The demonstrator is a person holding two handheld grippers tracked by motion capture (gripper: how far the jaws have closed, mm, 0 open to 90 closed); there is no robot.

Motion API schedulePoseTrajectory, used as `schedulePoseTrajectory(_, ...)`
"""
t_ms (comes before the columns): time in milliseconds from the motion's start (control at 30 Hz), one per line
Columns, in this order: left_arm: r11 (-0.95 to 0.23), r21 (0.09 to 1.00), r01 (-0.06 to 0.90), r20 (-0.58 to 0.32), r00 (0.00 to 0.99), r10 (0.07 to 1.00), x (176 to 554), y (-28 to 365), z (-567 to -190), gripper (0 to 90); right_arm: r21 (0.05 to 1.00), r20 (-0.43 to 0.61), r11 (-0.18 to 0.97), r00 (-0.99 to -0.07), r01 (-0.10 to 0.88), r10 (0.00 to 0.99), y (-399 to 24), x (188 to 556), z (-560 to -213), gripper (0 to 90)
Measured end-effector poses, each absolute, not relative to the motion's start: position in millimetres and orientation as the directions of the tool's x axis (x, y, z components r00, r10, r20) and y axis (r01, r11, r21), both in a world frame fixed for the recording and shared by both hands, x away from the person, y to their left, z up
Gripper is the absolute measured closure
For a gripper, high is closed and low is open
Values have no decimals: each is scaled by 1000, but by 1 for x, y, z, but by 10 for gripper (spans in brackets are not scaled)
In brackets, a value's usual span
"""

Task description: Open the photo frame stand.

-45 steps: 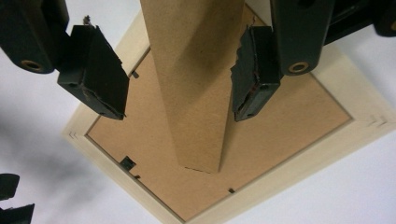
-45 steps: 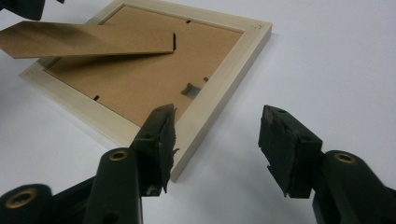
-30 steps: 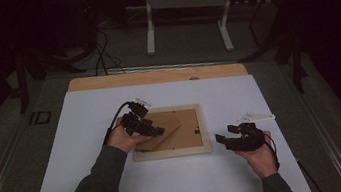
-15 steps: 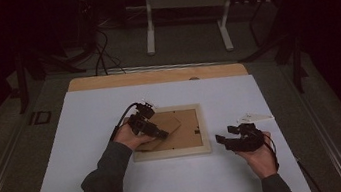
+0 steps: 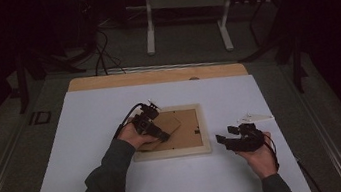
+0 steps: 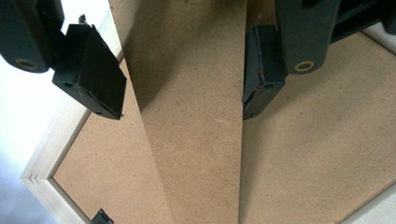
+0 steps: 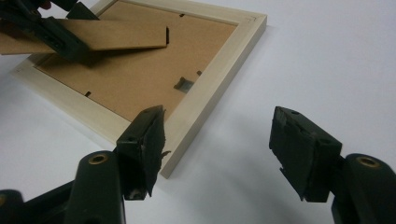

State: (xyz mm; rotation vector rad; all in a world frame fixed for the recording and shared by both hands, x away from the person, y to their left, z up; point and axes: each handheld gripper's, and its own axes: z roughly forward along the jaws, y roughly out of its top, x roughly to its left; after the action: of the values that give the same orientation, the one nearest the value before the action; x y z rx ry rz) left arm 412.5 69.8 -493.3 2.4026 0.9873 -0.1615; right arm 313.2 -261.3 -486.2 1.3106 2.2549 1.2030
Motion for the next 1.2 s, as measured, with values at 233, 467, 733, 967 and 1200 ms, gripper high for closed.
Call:
schedulePoseTrajectory(233,-602,419,680,-289,728,621,413,69,-495,381,765,168,243,-549,596,819,-263,314,-487,356)
schedulePoseTrajectory(467,-615,414,671,-259,735,627,412,66,-495,394,765,172,238,-546,598,820,-265,314,-487,359)
schedulePoseTrajectory(733,-631,419,653,-220,747,627,409,64,-494,397,759,173,239,-542,605,822,-262,315,-486,372)
schedulePoseTrajectory(967,-634,430,643,-189,751,633,406,62,-493,398,760,178,243,-552,602,815,-258,321,-482,398)
schedulePoseTrajectory(1200,-640,440,630,-157,755,636,404,60,-492,399,759,174,250,-557,601,812,-256,332,-473,418)
